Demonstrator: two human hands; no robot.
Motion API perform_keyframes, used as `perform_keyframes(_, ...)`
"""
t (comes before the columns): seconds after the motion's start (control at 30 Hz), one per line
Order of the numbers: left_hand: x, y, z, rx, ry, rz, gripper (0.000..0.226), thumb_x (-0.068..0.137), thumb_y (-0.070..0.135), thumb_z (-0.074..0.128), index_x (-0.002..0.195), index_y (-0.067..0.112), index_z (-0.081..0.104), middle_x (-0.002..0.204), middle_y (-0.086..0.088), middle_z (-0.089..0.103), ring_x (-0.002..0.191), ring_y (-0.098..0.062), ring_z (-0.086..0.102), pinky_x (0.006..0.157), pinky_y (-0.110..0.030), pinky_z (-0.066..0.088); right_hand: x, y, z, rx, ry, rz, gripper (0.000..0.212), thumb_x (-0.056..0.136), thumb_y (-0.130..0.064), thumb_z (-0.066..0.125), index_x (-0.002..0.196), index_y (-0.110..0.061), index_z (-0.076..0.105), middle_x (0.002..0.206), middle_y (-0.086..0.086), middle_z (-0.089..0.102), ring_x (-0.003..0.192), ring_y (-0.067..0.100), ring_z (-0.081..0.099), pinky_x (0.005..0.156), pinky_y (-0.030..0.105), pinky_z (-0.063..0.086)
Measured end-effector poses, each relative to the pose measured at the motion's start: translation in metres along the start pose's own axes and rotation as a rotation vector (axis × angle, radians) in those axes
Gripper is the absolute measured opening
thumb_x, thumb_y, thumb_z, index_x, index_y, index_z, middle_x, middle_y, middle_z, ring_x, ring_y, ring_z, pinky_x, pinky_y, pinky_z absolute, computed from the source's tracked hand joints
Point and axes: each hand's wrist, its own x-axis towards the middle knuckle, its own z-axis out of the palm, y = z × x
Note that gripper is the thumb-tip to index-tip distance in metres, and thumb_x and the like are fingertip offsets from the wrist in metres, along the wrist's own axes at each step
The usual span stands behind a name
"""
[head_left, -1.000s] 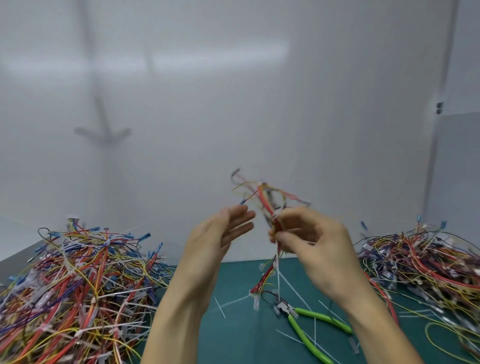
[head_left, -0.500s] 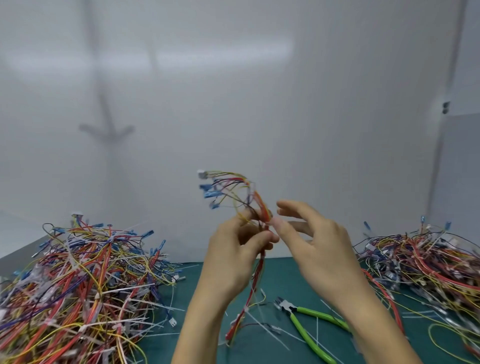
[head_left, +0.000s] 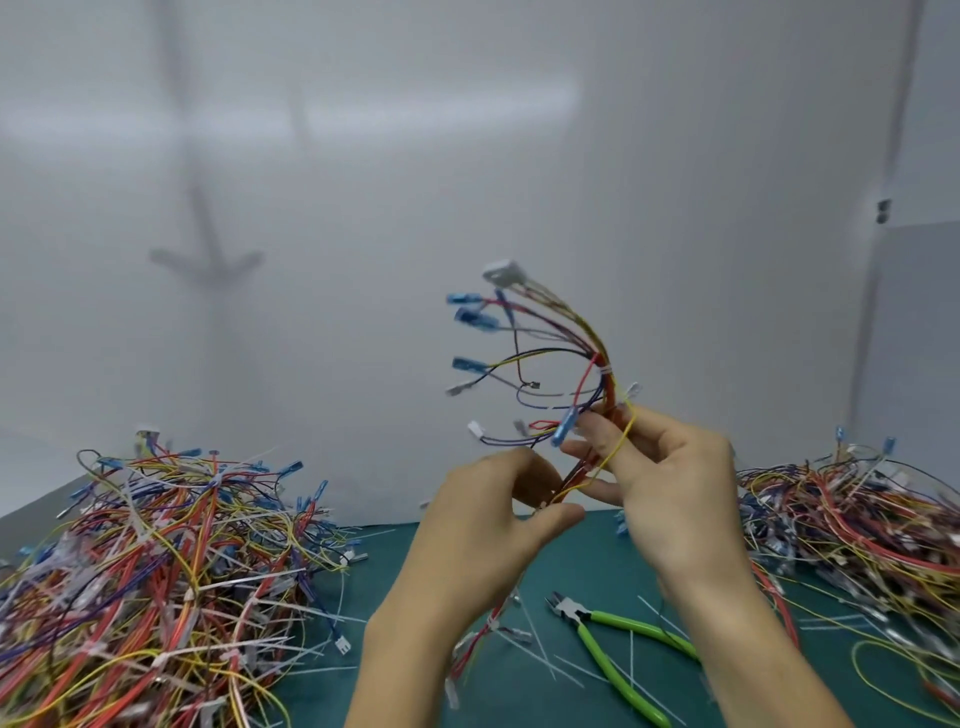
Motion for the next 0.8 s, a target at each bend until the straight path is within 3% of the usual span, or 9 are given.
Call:
perform_keyframes(0.1,-0.001,-0.007,-0.004,0.089,-0.088,-0.101,0.042,0.070,0.059,0.076,0.102,0.035,0.065,0.098,0.019,0.066,0.093,0.010,0.059,0.082,-0.017,0.051,0.002,-0.008,-0.004,0.093,0.031,0.022,0.017,0.089,-0.016,0.071,0.076,-0.025,0.078,0.077,-0.001,0.077,0.074,0.014,0.076,0.053,0.020,0.056)
perform_keyframes(0.27,-0.007,-0.019,-0.017,0.077,-0.254,-0.296,0.054,0.063,0.061,0.081,0.105,0.032,0.065,0.096,0.017,0.065,0.086,0.005,0.062,0.077,-0.020,0.052,0.006,-0.011,-0.012,0.144,0.114,0.081,0.013,0.091,-0.016,0.068,0.082,-0.020,0.076,0.080,-0.001,0.078,0.074,0.018,0.076,0.051,0.020,0.055)
perform_keyframes(0.4,-0.013,-0.031,-0.027,0.094,-0.362,-0.363,0.044,0.067,0.060,0.080,0.073,0.021,0.061,0.056,0.015,0.053,0.051,-0.002,0.045,0.051,-0.016,0.034,0.008,-0.012,-0.018,0.167,0.171,0.115,0.012,0.093,-0.014,0.066,0.085,-0.016,0.074,0.080,0.001,0.078,0.073,0.019,0.076,0.052,0.020,0.056)
perform_keyframes(0.57,-0.018,-0.042,-0.040,0.047,-0.468,-0.440,0.017,0.076,0.028,0.082,0.082,0.014,0.073,0.064,0.004,0.067,0.056,-0.009,0.056,0.062,-0.023,0.044,0.012,-0.013,-0.026,0.203,0.229,0.159,0.009,0.094,-0.013,0.066,0.087,-0.012,0.072,0.076,0.000,0.077,0.071,0.019,0.076,0.051,0.021,0.056)
perform_keyframes(0.7,-0.020,-0.052,-0.041,0.161,-0.360,-0.473,0.014,0.085,0.032,0.074,0.079,0.020,0.071,0.066,0.008,0.070,0.057,0.000,0.058,0.058,-0.015,0.043,0.014,-0.012,-0.028,0.219,0.241,0.195,0.008,0.095,-0.012,0.065,0.090,-0.009,0.070,0.078,0.004,0.077,0.071,0.021,0.076,0.052,0.022,0.057)
perform_keyframes(0.8,-0.017,-0.056,-0.040,0.217,-0.131,-0.460,0.019,0.092,0.034,0.065,0.079,0.021,0.066,0.071,0.009,0.073,0.067,-0.009,0.065,0.067,-0.024,0.051,0.015,-0.009,-0.027,0.229,0.232,0.225,0.008,0.095,-0.011,0.064,0.092,-0.007,0.070,0.082,0.007,0.077,0.072,0.022,0.077,0.052,0.023,0.057)
